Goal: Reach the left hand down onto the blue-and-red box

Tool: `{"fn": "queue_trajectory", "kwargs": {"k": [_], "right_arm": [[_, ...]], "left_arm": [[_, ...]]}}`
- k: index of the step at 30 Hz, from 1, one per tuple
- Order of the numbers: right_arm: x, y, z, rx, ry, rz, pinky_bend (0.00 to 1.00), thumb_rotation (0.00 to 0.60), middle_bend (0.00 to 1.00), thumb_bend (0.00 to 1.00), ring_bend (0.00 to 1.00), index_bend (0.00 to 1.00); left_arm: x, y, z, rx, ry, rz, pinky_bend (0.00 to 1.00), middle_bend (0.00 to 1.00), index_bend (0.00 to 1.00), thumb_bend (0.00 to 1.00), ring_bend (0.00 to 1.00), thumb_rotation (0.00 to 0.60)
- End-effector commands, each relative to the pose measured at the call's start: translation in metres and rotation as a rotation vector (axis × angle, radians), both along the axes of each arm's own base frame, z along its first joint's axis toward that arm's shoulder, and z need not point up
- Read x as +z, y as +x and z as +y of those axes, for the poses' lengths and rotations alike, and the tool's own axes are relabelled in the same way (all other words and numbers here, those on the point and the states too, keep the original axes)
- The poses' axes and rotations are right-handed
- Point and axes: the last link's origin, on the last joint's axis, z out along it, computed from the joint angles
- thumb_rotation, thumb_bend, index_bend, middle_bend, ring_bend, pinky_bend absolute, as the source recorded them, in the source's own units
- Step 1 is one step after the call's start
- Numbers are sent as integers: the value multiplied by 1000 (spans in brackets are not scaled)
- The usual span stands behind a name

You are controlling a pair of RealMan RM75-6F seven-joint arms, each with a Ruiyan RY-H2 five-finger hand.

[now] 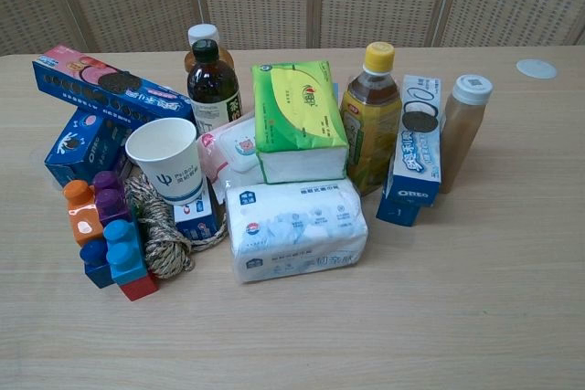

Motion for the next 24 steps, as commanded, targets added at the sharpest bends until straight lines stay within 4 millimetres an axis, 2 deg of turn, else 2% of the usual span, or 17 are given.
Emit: {"fn": "queue_trajectory", "kwargs": {"k": [1, 10, 16, 24], "right_arm": [[0, 0, 0, 1, 1, 1, 0, 600, 0, 0, 0, 0], [4, 0, 2, 2, -8, -11, 0, 600, 0, 0, 0, 0], [5, -1, 2, -1, -4, -19, 0, 600, 0, 0, 0, 0], [6, -2, 2, -4, 0, -21, 0, 600, 0, 0, 0, 0]], "left_arm": [[0, 0, -1, 0, -1, 1, 0, 0, 0, 0, 0, 600], [3, 9, 2, -21, -10, -19, 0, 0, 0, 0, 0, 600], [5, 33, 39, -83, -72, -1, 0, 0, 0, 0, 0, 600], [10, 79, 95, -164, -121, 96, 0, 0, 0, 0, 0, 600]]}}
